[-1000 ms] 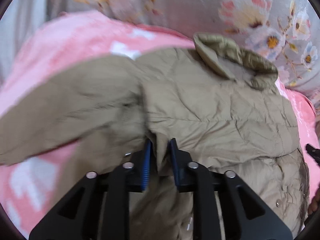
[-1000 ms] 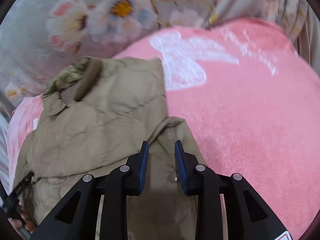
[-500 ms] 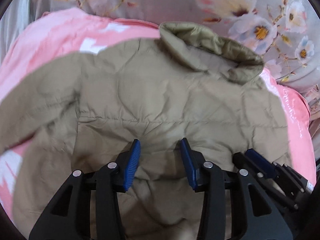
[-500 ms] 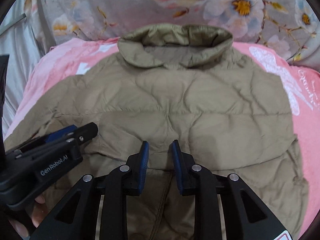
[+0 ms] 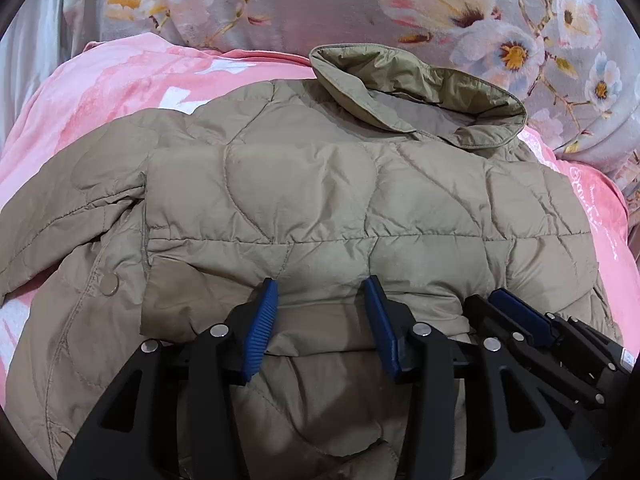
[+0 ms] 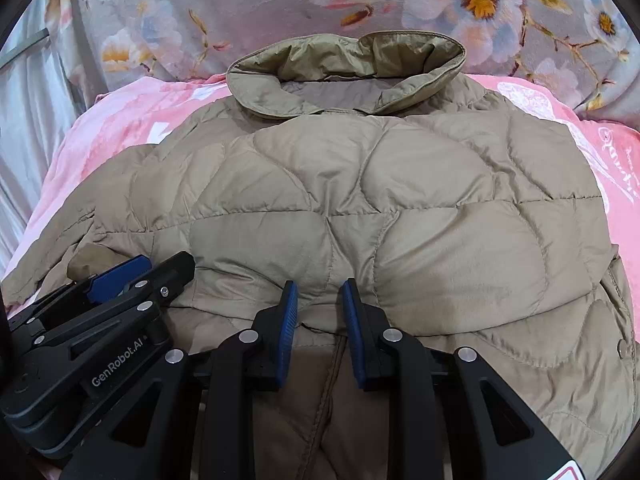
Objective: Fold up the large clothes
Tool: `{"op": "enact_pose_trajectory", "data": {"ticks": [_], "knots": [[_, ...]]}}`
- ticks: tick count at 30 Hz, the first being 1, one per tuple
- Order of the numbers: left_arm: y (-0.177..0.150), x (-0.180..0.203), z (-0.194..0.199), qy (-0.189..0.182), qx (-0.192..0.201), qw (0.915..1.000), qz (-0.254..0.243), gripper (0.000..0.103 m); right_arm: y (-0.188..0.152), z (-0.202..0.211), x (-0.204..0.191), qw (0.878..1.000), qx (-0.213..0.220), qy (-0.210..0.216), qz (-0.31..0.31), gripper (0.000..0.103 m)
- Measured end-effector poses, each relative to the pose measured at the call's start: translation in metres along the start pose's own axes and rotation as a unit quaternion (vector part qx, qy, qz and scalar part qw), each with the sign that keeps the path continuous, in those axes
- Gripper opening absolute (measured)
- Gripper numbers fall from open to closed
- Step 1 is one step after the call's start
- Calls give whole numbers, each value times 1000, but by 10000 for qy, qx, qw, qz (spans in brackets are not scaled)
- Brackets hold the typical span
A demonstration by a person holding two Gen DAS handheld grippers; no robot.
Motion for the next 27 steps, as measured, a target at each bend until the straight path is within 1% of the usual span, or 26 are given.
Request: {"op": "enact_pose_trajectory", "data": {"ticks": [3,5,6,8,9,10,12,13,14,15,16,17,18,19,20,22,24,26,27], "knots": [[2,-9,5,-293,80,9991,304,46,0,0,1,10000,24,46,-50,22],[5,-23,15,-429,303,9963,674,46,0,1,3,9999,42,75,-78,22],[6,-36,26,-461,489,9933,935,46,-1,1,3,9999,57,93,-103,22],[7,-59,45,-559,619,9891,1217,47,-1,3,4,9998,93,97,-150,24],[6,-77,57,-596,651,9868,1361,52,-2,6,5,9997,136,71,-173,29],[5,-102,76,-442,720,9846,1528,66,-2,10,5,9997,179,-22,-179,31],[6,-155,104,-118,845,9789,1858,75,-5,25,-1,9994,234,-251,-73,38],[8,-177,114,20,870,9759,2001,76,-8,35,-6,9991,304,-298,1,39],[10,-206,124,204,895,9710,2207,77,-12,49,-14,9987,414,-272,87,44],[13,-254,138,517,945,9598,2591,78,-16,59,-18,9985,498,-206,126,52],[14,-280,144,712,961,9516,2830,78,-20,71,-24,9980,601,-116,156,56],[14,-323,154,996,951,9358,3244,78,-26,83,-31,9974,701,-37,177,62],[12,-352,160,1105,945,9234,3553,78,-30,90,-36,9970,754,25,197,63],[10,-371,164,1145,953,9143,3766,78,-34,94,-40,9967,777,72,218,64],[6,-396,169,1137,943,9018,4061,78,-39,98,-44,9965,789,95,243,64],[1,-417,169,993,892,8918,4323,78,-48,97,-49,9969,735,14,271,64],[2,-422,166,769,852,8904,4405,78,-55,91,-50,9980,591,-51,222,64],[5,-420,159,421,835,8907,4449,77,-60,86,-45,9987,493,-102,33,64],[6,-419,156,336,827,8899,4473,71,-61,86,-42,9987,495,-89,-53,64]]}}
Point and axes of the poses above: each gripper's, at about its wrist camera, not at the fingertips, and z roughly against the way its jaws point, x to its right, y to its top, the point moved 3 cm from there along -z, roughly the way its jaws point, and after that the axes turned 12 degrees about z, right-handed, at the moved point
